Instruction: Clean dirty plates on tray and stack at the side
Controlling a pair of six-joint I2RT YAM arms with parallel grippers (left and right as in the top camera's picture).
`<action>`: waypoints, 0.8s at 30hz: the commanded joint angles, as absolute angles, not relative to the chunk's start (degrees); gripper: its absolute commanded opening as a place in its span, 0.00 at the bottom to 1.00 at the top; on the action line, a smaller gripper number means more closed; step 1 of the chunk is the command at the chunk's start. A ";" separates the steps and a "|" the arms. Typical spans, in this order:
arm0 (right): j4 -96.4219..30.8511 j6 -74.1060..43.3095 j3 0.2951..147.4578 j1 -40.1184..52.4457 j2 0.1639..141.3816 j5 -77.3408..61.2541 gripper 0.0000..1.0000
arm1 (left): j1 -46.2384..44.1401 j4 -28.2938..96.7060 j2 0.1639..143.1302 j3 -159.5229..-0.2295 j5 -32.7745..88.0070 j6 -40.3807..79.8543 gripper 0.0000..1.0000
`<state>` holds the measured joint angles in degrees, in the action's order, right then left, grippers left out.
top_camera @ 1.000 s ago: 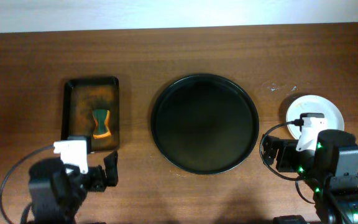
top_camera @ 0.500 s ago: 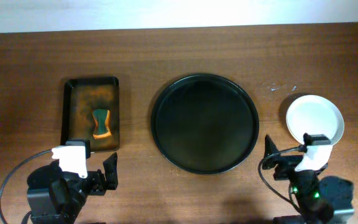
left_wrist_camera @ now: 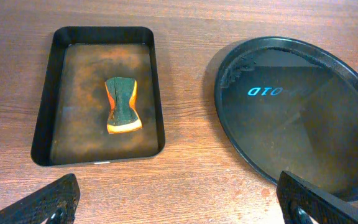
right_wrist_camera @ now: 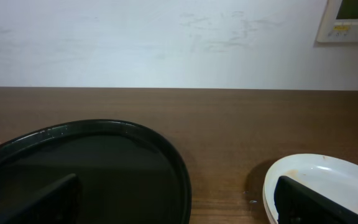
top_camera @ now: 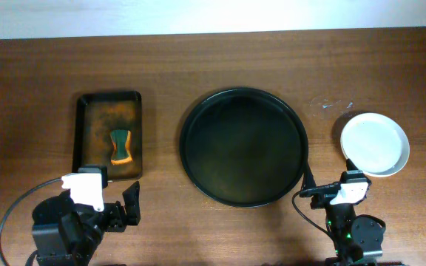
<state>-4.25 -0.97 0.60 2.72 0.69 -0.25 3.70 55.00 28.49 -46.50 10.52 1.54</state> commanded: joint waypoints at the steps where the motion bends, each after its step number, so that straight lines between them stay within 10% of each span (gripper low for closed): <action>1: -4.51 -0.43 0.32 2.98 0.32 -0.78 0.98 | 3.86 54.98 28.27 -46.22 10.70 1.28 0.99; 10: -4.51 -0.43 0.32 2.98 0.32 -0.78 0.99 | 1.26 54.06 22.09 -41.28 6.48 0.60 0.99; 19: -4.51 -0.43 0.32 2.98 0.32 -0.78 0.99 | -0.12 1.63 0.30 -1.30 6.07 0.80 0.99; 24: -4.51 -0.43 0.32 2.98 0.32 -0.78 0.99 | -0.49 4.36 0.30 -0.49 3.57 -0.89 0.99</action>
